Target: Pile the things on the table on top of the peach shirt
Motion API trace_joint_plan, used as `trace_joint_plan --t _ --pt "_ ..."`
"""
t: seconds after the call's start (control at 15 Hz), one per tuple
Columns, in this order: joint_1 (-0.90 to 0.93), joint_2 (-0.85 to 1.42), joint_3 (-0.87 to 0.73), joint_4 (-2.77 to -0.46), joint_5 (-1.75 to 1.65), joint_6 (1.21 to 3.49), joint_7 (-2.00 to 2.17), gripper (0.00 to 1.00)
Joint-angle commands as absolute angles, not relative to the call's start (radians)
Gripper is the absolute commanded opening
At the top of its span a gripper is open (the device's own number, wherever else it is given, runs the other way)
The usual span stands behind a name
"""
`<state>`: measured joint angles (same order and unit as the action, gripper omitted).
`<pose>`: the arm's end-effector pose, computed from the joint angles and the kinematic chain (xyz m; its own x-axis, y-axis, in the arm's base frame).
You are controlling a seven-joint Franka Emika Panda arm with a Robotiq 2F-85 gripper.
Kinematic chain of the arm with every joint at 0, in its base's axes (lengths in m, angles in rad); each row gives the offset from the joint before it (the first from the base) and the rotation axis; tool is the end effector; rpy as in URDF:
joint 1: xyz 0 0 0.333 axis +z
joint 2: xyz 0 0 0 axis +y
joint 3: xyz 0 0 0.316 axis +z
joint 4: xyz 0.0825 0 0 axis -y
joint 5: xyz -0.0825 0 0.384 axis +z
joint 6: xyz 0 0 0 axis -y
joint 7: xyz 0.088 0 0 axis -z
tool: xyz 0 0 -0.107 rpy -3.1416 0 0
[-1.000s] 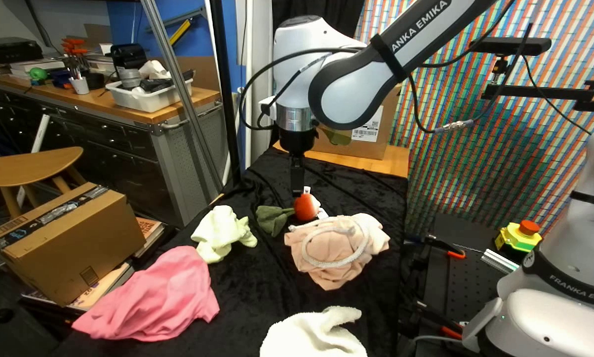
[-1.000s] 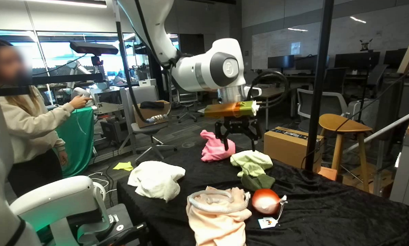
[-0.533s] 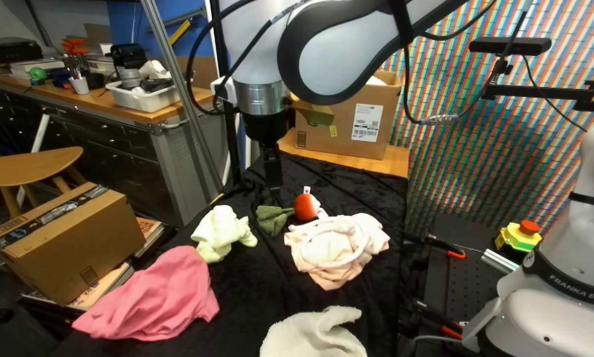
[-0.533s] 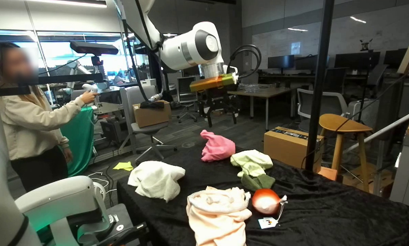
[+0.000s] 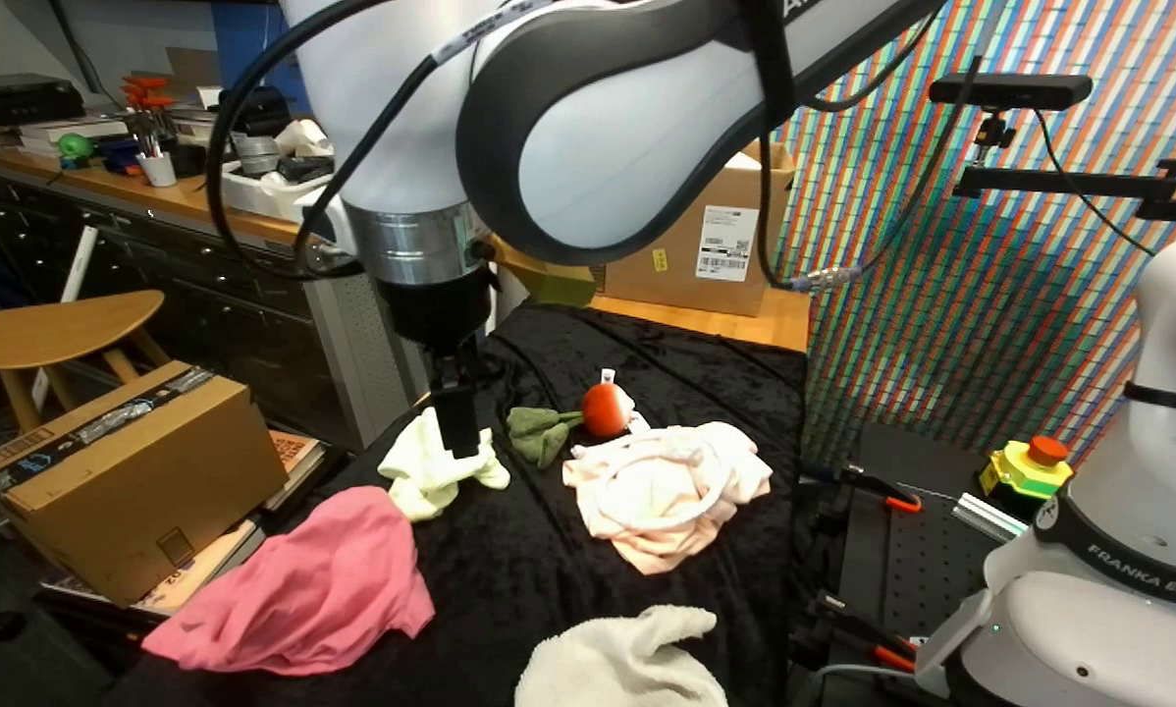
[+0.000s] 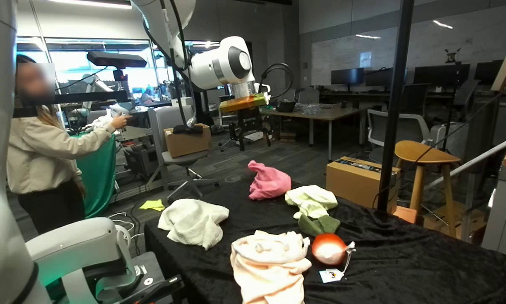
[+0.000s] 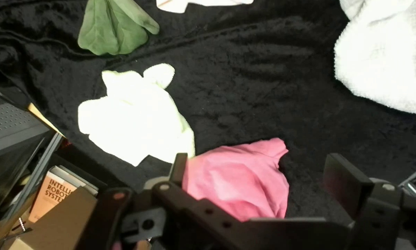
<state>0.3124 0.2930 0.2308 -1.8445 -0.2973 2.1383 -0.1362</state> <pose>0.5479 0.3060 0.3735 0.6775 0.7351 -0.0265 0.7262 -0.6627 0.1827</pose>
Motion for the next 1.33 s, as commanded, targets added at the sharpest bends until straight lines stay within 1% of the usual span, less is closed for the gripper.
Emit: trace_joint_plan --t 0.0,0.67,1.27 --pt "0.362 0.401 0.234 -1.712 -0.338 2.115 -0.081 1.00" --pt "0.485 0.656 0.182 -1.477 -0.401 2.209 0.058 1.00" --pt "0.482 0.840 0.147 -1.301 -0.338 2.210 0.076 1.00"
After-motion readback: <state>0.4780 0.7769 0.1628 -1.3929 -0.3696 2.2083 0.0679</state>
